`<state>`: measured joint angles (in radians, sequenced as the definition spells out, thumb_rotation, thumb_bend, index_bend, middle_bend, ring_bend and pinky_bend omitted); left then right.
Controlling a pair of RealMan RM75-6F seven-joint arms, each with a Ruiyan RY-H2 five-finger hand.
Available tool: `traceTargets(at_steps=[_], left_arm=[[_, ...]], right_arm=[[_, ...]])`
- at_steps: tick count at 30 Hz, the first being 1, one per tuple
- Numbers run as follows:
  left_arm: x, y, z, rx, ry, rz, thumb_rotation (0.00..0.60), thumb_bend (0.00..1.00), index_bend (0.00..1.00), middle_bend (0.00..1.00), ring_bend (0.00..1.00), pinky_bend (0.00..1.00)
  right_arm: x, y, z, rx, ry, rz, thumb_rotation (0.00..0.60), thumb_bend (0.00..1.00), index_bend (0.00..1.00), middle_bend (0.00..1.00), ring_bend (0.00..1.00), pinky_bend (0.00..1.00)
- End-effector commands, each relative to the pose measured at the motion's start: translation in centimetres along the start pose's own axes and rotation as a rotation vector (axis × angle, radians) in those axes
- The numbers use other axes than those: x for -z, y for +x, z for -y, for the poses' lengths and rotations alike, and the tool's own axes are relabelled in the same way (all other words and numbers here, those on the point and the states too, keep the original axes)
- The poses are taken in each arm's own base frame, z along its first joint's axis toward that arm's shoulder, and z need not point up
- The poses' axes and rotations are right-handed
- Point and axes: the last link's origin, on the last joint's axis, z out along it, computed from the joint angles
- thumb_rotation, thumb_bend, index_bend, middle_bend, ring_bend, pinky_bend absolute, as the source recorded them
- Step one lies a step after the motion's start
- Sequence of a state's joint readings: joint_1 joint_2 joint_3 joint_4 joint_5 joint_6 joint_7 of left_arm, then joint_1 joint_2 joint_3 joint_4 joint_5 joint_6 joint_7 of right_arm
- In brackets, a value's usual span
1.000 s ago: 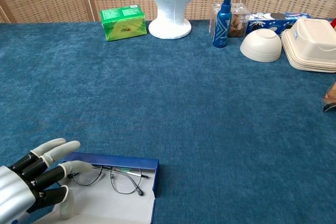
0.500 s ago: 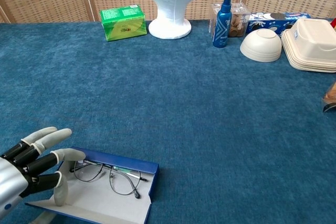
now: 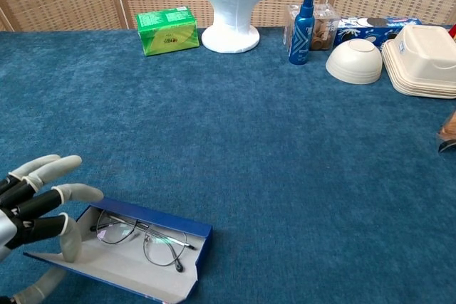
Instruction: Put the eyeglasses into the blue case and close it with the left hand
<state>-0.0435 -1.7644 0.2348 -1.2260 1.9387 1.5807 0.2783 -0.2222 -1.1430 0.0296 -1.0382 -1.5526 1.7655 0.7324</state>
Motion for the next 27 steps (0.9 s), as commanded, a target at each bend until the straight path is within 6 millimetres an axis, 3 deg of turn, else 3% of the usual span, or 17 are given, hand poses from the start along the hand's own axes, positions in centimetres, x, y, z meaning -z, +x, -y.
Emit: traceTargets(at_steps=[1,27], left_arm=[[-0.4,0.2,0.2,0.003,0.013,-0.005,0.600,0.41,0.65,0.23,0.01,0.00],[-4.0,-0.7,0.9,0.111,0.113,-0.031,0.600,0.40,0.61,0.20,0.00,0.00]], right_arm=[[0.1,0.0,-0.1,0.000,-0.003,0.000,0.540,0.14,0.00,0.10,0.00,0.19],[0.4,0.6,-0.4,0.006,-0.021,-0.012,0.539,0.14,0.00,0.10,0.00,0.19]])
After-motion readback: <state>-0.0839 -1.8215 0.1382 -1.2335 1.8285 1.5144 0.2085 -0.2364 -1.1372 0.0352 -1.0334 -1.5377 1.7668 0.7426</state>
